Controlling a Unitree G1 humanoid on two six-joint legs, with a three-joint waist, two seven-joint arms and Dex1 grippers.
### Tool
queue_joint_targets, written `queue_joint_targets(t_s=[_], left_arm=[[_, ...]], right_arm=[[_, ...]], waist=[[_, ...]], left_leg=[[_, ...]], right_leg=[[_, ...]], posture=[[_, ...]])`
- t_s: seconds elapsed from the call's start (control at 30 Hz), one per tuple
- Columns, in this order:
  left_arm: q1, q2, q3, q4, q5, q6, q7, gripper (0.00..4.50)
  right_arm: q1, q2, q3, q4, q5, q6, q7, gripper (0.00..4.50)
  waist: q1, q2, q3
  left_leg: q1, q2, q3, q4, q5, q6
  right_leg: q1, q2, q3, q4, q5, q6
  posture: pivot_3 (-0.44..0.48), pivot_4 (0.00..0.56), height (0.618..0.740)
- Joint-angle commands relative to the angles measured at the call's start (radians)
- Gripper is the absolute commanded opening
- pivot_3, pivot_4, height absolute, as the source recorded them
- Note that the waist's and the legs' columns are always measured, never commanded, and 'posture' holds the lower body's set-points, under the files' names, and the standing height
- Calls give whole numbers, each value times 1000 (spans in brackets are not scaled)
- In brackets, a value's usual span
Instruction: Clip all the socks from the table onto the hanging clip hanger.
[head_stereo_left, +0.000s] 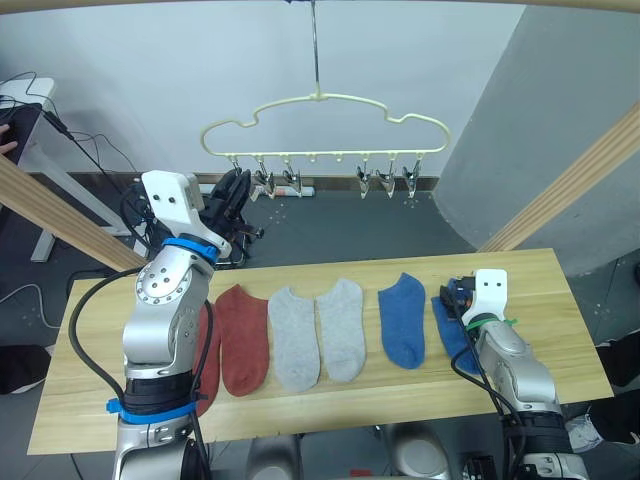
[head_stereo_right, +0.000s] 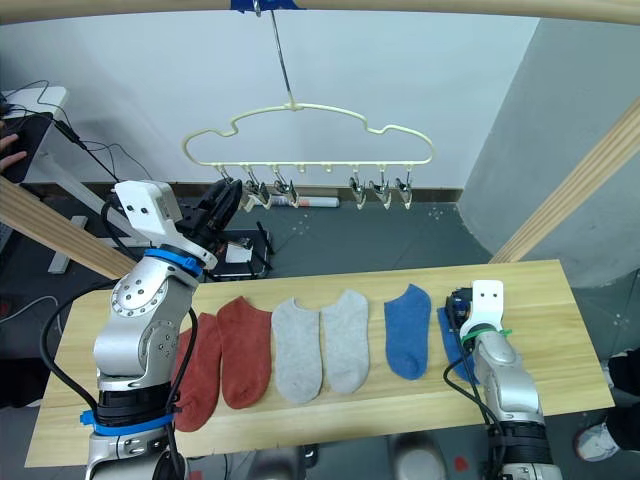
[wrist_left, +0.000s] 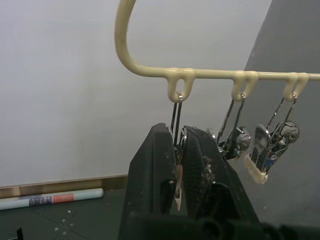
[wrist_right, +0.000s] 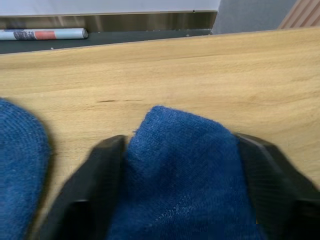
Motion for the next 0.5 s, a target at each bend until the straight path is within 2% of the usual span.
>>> queue_joint_targets(t_s=[0.03, 0.23, 0.5], left_arm=[[-7, 19, 20, -55, -18, -1, -8, 144], [-11, 27, 28, -48, -25, 4, -7, 144], [-30, 30, 35, -47, -72, 36, -23, 144]], right_arm=[[58, 18, 16, -23, -33, 39, -31, 2116], [88, 42, 36, -64, -67, 26, -39, 11], [104, 11, 68, -149, -73, 1, 33, 0]], waist=[[1, 0, 0], [5, 0, 0], [6, 0, 0]], left_leg=[[0, 0, 0, 0, 0, 0], [0, 0, 0, 0, 0, 0], [0, 0, 0, 0, 0, -1]], right_leg=[[0, 0, 0, 0, 0, 0], [0, 0, 0, 0, 0, 0], [0, 0, 0, 0, 0, 0]], posture=[[-174, 348, 740], [-172, 341, 740], [-188, 339, 740]])
